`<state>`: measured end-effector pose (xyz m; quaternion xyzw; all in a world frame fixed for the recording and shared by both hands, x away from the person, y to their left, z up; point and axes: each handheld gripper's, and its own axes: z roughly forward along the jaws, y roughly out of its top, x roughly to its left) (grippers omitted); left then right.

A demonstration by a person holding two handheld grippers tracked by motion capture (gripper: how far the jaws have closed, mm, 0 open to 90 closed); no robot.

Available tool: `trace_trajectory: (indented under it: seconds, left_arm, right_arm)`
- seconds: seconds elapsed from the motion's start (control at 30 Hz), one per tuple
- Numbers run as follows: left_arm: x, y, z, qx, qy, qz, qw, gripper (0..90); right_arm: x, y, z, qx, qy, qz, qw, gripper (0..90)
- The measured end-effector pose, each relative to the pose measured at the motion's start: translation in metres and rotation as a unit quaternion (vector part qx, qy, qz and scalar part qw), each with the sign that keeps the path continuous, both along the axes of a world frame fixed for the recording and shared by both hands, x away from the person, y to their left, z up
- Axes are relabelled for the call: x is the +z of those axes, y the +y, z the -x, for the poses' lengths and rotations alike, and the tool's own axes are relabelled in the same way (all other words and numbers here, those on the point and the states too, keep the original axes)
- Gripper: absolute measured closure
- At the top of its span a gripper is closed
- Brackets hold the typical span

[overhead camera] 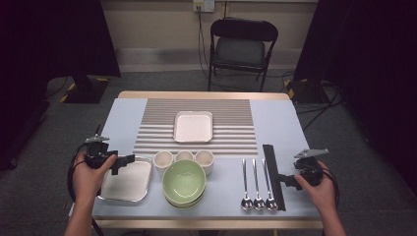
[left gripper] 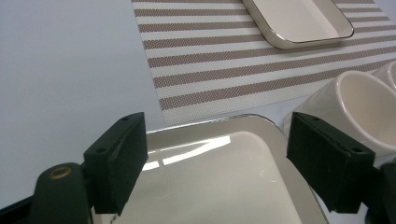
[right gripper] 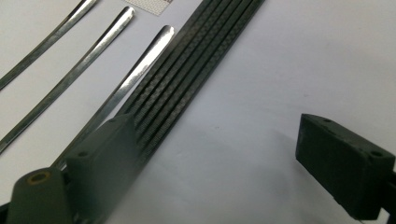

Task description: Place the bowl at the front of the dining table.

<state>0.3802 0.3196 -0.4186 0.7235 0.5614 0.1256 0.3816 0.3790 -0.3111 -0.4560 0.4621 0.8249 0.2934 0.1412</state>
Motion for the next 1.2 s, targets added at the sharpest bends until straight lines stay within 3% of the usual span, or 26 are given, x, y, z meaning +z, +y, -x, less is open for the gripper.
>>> trace_trajectory:
  seconds: [0.23, 0.57, 0.83, 0.9, 1.2]
  left_arm:
    - [0.0, -0.001, 0.0, -0.005, -0.01, -0.009, 0.9999, 21.4]
    - [0.0, -0.002, 0.0, -0.001, -0.001, -0.016, 0.9999, 18.6]
    - [0.0, -0.001, 0.0, 0.001, 0.0, -0.003, 1.0, 16.5]
    - [0.0, -0.001, 0.0, -0.003, -0.001, -0.011, 0.9999, 16.5]
    - [-0.001, -0.001, 0.0, -0.004, 0.0, -0.006, 1.0, 16.5]
  right_arm:
    - [0.005, 0.004, -0.001, 0.008, 0.002, 0.002, 1.0, 11.7]
    - [0.01, 0.005, -0.004, 0.014, 0.006, -0.01, 0.9998, 12.2]
    - [0.015, 0.01, -0.009, 0.022, 0.006, -0.007, 0.9997, 12.3]
    - [0.017, 0.012, -0.01, 0.025, 0.007, -0.005, 0.9996, 12.3]
    - [0.025, 0.02, -0.016, 0.035, 0.004, -0.003, 0.9994, 12.3]
